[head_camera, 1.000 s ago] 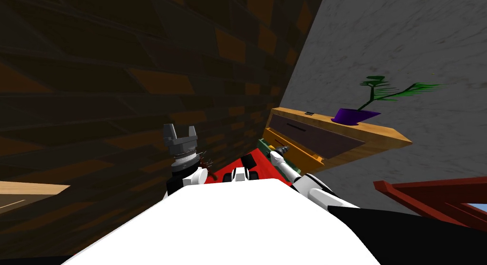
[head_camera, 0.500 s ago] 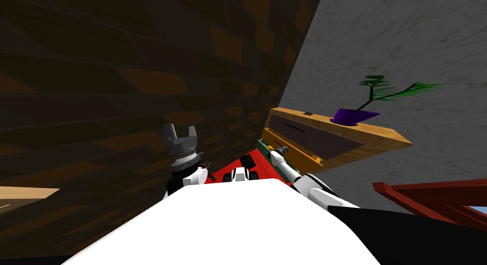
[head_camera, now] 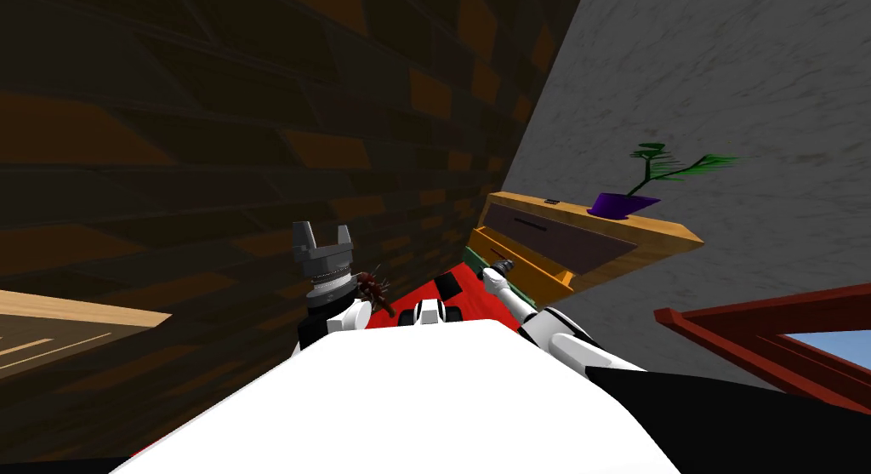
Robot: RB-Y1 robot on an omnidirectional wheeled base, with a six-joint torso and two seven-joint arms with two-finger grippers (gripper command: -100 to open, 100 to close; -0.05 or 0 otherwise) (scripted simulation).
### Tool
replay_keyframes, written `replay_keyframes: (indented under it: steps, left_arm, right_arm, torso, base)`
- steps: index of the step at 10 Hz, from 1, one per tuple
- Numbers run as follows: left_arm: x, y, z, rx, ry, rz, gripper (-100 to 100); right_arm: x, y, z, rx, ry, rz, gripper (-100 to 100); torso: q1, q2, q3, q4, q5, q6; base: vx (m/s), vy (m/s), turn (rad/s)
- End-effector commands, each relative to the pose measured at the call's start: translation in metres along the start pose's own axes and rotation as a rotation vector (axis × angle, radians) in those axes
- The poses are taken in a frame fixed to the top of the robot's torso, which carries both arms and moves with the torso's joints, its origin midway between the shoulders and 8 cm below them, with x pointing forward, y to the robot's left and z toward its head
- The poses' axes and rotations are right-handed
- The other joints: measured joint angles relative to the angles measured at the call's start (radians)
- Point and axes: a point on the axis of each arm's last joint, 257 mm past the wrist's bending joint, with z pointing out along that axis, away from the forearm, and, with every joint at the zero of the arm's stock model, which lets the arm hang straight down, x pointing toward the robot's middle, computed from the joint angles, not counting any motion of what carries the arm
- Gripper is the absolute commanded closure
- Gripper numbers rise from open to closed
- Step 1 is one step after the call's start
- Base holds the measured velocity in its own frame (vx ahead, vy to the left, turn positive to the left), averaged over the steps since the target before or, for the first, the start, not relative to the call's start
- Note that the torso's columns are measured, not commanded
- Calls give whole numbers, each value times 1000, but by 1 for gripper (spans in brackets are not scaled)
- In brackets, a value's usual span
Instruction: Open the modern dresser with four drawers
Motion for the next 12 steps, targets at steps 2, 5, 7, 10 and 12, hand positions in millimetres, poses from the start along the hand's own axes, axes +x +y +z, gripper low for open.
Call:
replay_keyframes:
  steps: [2, 5, 7, 10, 12]
  left_arm:
    - [0, 0, 0, 0, 0, 0, 0]
    - [0, 0, 0, 0, 0, 0, 0]
    - [0, 0, 0, 0, 0, 0, 0]
    - [0, 0, 0, 0, 0, 0, 0]
    - [0, 0, 0, 0, 0, 0, 0]
  right_arm:
    - [-22, -13, 18, -6, -5, -4, -100]
    - [-39, -24, 32, -10, -11, -4, -100]
    - [-42, -25, 33, -10, -11, -1, -100]
    - [-42, -25, 33, -11, -12, -3, 0]
    - [-42, -25, 33, -11, -12, -3, 0]
  torso:
    - [-2, -2, -1, -1, -1, 0]
    - [5, 2, 1, 1, 1, 0]
    - [4, 1, 1, 0, 1, 0]
    - [3, 0, 0, 0, 0, 0]
    - [4, 1, 1, 0, 1, 0]
  base:
    - [-26, 11, -17]
    - [-32, 34, -19]
    - [-22, 32, -12]
    - [-1, 2, 0]
    - [0, 0, 0]
